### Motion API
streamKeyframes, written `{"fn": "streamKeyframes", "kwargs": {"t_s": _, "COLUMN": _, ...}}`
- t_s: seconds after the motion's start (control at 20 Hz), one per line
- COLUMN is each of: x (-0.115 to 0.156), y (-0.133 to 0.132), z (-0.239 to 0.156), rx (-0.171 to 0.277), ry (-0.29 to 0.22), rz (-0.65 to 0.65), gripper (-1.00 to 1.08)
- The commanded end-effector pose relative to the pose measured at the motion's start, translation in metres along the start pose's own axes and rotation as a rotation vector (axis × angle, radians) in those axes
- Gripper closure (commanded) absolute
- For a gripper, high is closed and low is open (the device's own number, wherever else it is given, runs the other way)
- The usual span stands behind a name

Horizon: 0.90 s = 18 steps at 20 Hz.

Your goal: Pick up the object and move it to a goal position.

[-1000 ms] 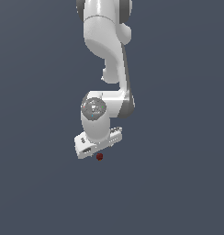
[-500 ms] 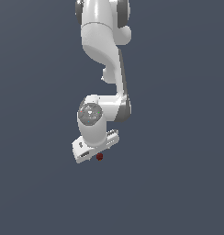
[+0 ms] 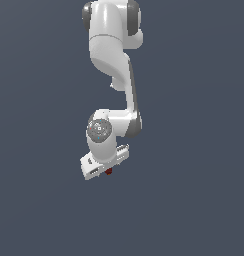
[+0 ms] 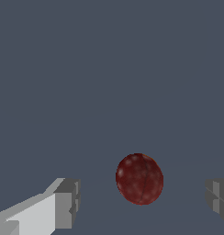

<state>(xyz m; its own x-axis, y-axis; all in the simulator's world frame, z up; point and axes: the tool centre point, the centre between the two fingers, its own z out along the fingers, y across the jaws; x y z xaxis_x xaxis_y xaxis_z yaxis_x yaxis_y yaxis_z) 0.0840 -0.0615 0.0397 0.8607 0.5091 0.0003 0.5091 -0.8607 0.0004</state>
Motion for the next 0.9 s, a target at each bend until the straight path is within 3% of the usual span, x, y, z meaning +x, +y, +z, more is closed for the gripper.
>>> {"fn": "streamKeyframes", "kwargs": {"t_s": 0.0, "x": 0.000, "y": -0.001, "z": 0.013, "rx": 0.000, "ry": 0.000, "rz": -0.001, "gripper": -0.92}}
{"fn": "streamKeyframes", "kwargs": {"t_s": 0.35, "x": 0.001, "y": 0.000, "z": 0.023, "rx": 0.000, "ry": 0.000, "rz": -0.002, "gripper": -0.92}}
{"fn": "streamKeyframes", "kwargs": {"t_s": 0.4, "x": 0.001, "y": 0.000, "z": 0.023, "rx": 0.000, "ry": 0.000, "rz": -0.002, "gripper": 1.08}}
{"fn": "streamKeyframes", "kwargs": {"t_s": 0.85, "x": 0.001, "y": 0.000, "z": 0.023, "rx": 0.000, "ry": 0.000, "rz": -0.002, "gripper": 1.08}}
